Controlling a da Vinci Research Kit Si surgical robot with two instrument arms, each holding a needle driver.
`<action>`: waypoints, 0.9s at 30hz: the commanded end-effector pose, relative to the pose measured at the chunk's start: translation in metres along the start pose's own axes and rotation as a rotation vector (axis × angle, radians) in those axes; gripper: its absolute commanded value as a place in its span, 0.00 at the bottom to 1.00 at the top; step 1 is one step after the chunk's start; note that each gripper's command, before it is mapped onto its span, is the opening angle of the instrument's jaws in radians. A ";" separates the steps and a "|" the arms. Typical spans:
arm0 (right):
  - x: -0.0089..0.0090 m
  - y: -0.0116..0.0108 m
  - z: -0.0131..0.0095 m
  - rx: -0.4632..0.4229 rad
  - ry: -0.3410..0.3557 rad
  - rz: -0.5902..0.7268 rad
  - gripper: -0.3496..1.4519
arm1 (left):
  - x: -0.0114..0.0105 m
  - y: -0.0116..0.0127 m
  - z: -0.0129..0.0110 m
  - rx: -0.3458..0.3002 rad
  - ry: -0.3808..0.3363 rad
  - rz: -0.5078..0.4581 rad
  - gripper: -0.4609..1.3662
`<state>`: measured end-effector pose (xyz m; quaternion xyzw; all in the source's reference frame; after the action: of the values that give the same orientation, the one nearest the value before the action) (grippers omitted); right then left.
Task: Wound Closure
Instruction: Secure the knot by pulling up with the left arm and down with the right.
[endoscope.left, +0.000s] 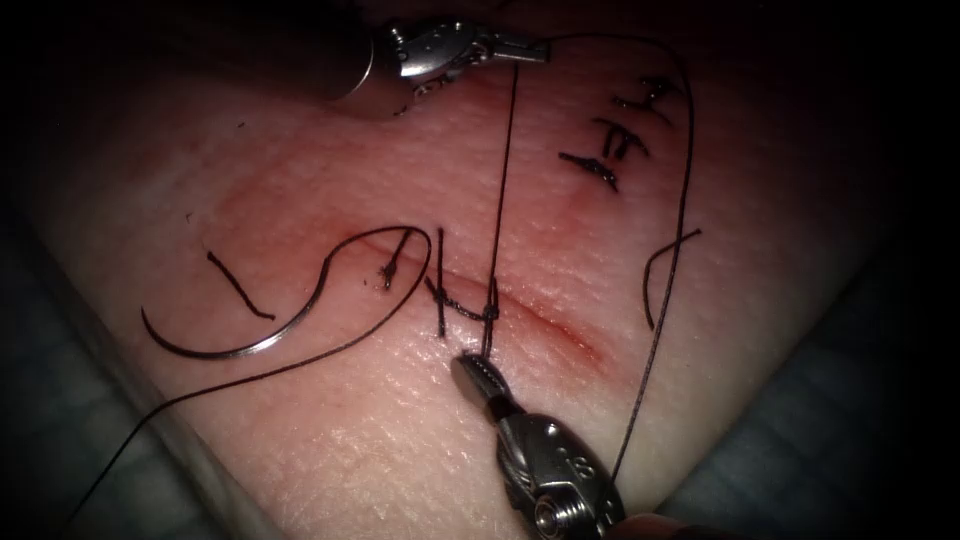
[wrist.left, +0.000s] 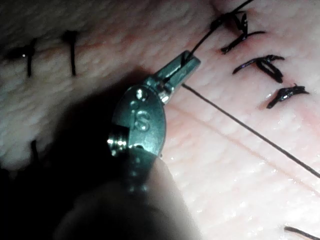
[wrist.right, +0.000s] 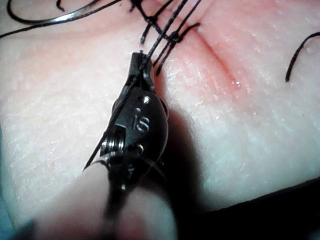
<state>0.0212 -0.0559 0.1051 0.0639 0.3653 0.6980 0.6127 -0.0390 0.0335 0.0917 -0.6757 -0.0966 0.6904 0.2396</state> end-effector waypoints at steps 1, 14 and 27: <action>0.0001 0.0001 0.0000 -0.003 0.000 -0.003 0.00 | 0.0000 0.0000 0.0000 0.001 -0.001 0.000 0.06; -0.0002 0.0003 -0.0011 0.005 0.001 -0.008 0.00 | -0.0001 -0.0006 0.0000 0.022 -0.003 0.012 0.06; 0.0006 0.0002 -0.0010 0.019 0.012 -0.005 0.00 | 0.0001 -0.0002 -0.0002 0.016 -0.003 0.018 0.06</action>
<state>0.0203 -0.0558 0.1042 0.0646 0.3755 0.6925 0.6125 -0.0387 0.0337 0.0917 -0.6735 -0.0847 0.6943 0.2392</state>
